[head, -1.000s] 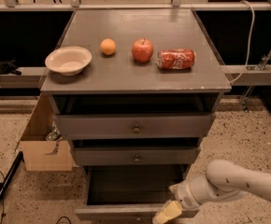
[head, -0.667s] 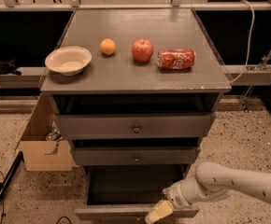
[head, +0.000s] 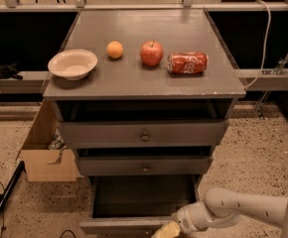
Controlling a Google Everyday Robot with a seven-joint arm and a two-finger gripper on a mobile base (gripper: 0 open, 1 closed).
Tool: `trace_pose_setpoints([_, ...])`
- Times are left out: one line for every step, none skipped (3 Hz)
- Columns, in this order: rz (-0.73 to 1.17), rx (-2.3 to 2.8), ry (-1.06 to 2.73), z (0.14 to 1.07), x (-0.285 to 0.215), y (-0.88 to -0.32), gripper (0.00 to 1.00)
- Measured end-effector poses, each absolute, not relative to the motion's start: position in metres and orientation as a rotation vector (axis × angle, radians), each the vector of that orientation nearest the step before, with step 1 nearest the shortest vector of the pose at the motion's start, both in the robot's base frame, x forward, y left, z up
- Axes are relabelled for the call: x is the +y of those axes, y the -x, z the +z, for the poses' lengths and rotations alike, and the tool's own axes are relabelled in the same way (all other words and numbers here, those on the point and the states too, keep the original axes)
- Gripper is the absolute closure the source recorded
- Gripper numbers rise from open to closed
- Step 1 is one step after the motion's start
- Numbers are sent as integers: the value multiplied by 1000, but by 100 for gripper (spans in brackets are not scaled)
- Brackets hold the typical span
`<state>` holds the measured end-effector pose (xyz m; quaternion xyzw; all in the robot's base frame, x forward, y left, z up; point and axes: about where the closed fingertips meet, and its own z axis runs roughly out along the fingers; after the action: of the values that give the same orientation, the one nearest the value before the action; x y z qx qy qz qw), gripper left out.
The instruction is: Close bottom drawer
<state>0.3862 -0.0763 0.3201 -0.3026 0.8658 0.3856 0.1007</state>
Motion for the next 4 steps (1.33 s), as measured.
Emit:
trace_pose_setpoints([1126, 2464, 809, 324, -65, -368, 0])
trace_pose_setpoints([1050, 2400, 704, 335, -68, -377, 0])
trace_pose_setpoints([1063, 2421, 698, 325, -63, -376, 0])
trace_pose_setpoints([1062, 2454, 689, 312, -61, -375, 0])
